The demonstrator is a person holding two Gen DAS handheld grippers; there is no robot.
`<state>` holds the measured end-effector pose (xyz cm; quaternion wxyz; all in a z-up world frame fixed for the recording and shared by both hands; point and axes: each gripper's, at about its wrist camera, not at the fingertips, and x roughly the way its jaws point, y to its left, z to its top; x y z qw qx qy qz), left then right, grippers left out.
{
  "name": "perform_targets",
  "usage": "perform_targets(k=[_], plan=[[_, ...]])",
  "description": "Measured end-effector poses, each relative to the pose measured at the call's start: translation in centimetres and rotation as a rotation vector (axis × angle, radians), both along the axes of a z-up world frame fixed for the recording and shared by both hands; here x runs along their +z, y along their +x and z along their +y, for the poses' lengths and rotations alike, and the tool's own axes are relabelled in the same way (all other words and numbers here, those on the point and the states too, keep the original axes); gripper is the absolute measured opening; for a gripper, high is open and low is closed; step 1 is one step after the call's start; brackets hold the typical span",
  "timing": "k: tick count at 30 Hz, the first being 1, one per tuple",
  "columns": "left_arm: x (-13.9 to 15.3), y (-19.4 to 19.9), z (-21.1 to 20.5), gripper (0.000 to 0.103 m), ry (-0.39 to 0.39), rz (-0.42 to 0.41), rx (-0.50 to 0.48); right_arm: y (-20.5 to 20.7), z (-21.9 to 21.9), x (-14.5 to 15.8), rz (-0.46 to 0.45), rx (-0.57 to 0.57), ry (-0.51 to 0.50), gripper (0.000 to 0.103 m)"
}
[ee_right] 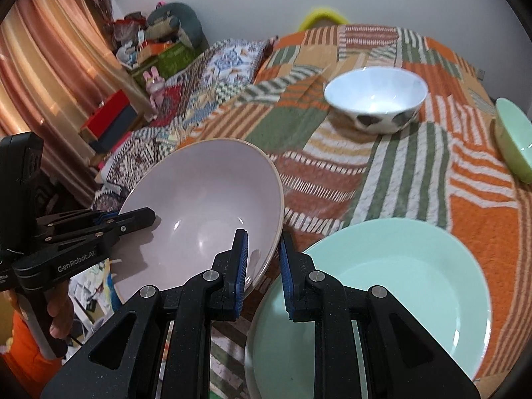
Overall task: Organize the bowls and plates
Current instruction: 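Lift the pink bowl with both grippers and carry it over the plate stack, then lower the pink bowl onto the mint green plate and open both grippers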
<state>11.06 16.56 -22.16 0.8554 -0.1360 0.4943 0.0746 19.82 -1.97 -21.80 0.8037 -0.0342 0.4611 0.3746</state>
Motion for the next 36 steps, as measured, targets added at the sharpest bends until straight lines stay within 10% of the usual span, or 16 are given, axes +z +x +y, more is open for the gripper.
perform_targets(k=[18,32,36], plan=[[-2.2,-0.6,1.0,0.013,-0.048,0.015,0.053,0.6,1.1,-1.8,0.062,0.032,-0.045,0.02],[6.3,-1.5,-1.9,0.016,0.107,-0.173,0.02,-0.2,-2.4,4.2,-0.11,-0.028,0.034,0.025],[8.6,-1.0,-3.4,0.02,0.149,-0.22,-0.005,-0.4,-3.9,6.2,-0.176,-0.059,0.059,0.042]])
